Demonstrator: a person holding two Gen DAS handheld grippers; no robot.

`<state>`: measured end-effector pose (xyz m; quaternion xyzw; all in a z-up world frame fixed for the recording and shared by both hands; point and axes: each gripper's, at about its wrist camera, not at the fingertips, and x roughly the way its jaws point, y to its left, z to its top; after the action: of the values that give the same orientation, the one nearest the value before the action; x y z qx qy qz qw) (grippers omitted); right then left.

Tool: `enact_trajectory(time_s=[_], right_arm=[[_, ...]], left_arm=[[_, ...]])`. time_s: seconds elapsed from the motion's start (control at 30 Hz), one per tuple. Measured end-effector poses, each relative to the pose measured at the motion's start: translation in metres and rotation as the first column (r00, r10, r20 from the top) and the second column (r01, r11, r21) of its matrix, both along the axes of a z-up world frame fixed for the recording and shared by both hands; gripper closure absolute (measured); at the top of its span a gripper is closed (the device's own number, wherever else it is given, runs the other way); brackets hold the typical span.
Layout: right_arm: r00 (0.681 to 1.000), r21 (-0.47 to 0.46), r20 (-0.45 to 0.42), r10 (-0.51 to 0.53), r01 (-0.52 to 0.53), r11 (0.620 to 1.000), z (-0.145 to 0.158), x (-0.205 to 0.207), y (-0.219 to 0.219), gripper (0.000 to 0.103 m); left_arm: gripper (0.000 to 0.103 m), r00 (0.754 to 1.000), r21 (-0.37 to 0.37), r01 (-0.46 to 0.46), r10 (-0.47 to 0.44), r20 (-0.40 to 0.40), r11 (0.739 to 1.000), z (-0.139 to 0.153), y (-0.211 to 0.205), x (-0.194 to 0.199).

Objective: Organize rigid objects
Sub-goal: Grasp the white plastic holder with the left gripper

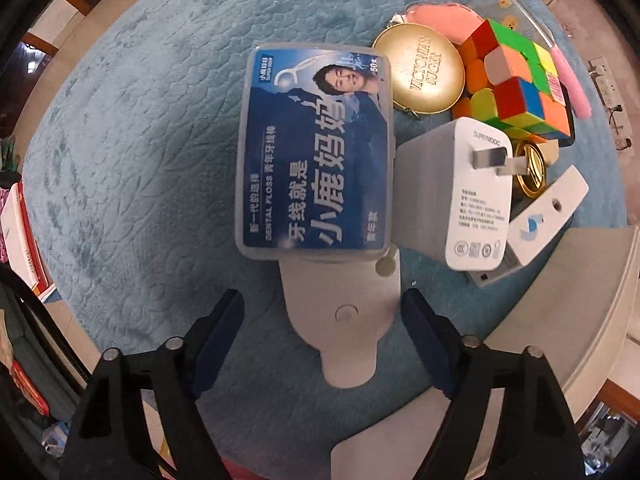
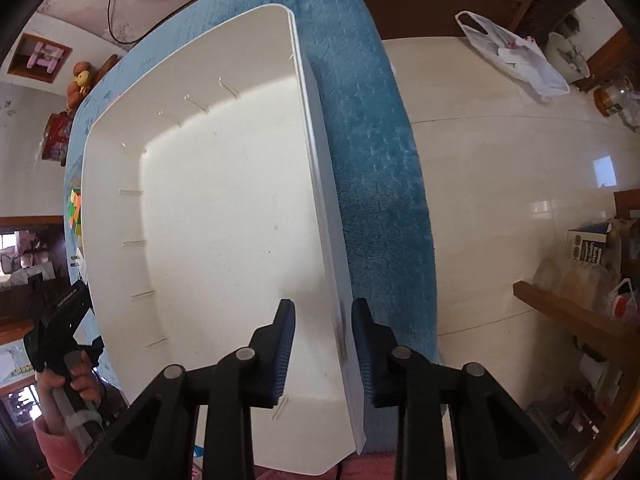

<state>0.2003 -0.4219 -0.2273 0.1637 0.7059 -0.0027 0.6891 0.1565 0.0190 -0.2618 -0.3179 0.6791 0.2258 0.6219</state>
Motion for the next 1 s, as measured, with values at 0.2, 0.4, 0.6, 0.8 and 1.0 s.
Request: enact_trajectory(time_s=[0.2,0.4,0.6,0.8,1.0], right_arm=[[0.997,-0.045,0.008,0.073,-0.073,0.996,-0.002,0.000,0.004,0.088],[0.995,-0.058,0.015,0.102,-0.101,0.993,-0.003,-0.001,0.005,0.096],[0.995,-0.032,0.019,0.096,-0.095,0.995,-0.007,0.000,0.003,0.097],[0.994,-0.017,0.024,0.106,-0.105,0.994,-0.009,0.002,0.001,0.097],[0.993,-0.002,0.032,0.112,-0.112,0.994,-0.010,0.001,-0.002,0.097]], left_arm=[[0.033,1.000,-0.003,-0.021,0.021,-0.009,1.000,-0.008,0.002,0.012],[0.044,0.999,0.021,-0.049,0.050,-0.012,0.999,-0.013,-0.002,0.021],[0.044,0.997,0.015,-0.077,0.077,-0.009,0.997,-0.009,-0.011,0.013],[0.044,0.995,0.002,-0.102,0.102,0.011,0.995,0.018,-0.008,-0.011],[0.044,0.996,0.008,-0.052,0.051,0.067,0.999,0.067,-0.021,-0.026]])
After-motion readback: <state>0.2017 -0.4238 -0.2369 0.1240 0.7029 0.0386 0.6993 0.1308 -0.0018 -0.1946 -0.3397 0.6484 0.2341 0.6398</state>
